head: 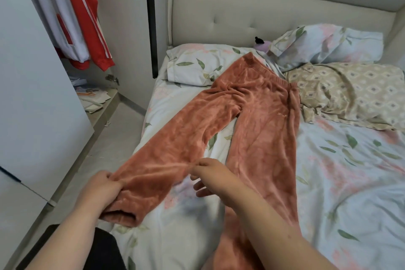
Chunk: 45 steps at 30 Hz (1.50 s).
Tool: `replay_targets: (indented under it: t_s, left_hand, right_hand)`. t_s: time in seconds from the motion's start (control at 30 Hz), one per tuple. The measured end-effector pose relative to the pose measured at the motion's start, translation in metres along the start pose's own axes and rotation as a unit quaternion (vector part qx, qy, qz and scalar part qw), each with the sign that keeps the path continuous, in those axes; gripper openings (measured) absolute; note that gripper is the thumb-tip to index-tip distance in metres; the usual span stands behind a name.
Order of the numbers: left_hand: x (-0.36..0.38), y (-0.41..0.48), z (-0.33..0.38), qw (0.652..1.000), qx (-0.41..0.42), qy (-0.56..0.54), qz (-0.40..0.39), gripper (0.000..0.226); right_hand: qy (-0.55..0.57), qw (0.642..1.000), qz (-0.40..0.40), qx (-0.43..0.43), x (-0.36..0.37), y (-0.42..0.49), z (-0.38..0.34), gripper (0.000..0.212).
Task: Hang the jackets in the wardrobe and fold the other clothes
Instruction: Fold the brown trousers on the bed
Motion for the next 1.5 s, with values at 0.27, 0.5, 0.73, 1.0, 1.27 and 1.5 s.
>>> replay_targets:
  t_s: [0.27,0.5,0.73,1.0,1.27,1.5]
  left_hand:
    - [0.038,-0.199,0.129,0.897,0.436,-0.047,-0.058,0.023]
    - [0.114,-0.367,0.141,0.669,0.686,0.256,-0.126,0.047]
    - [0.1,-0.385,0.131,0.655,0.732,0.185,-0.034,0.017]
    - [0.046,-0.318,0.135,0.856,0.493,-0.108,-0.112,0.014]
    - [-0.006,-0.23,0.116,0.877,0.329,-0.314,-0.157,0.034]
    - [-0.028,-0.141,0.062,0.899,0.152,-0.379,-0.157,0.037]
  right_hand:
    - [-0.129,0.958,0.244,-0.077,-0.138,-0.126,0.05,0.014]
    - [-0.003,0.959,0.239,0.154,-0.169,-0.164,0.167,0.031]
    - [0.261,0.943,0.204,0.038,-0.149,-0.14,0.146,0.036]
    - [0.274,0.924,0.261,-0.056,-0.164,-0.132,0.099,0.017]
    - [0.159,0.952,0.221,-0.138,-0.157,-0.092,0.024,0.047]
    - [-0.119,0.93,0.213,-0.274,-0.101,-0.02,-0.066,0.028]
Point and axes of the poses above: each hand's wrist, its own y-axis towards the middle knuckle, its own x-axis out of the palm, z = x × y, the point moved 8 cm from there along y, towards the middle knuckle, and after that the axes turned 2 degrees about -x, right-handed, at the moved point
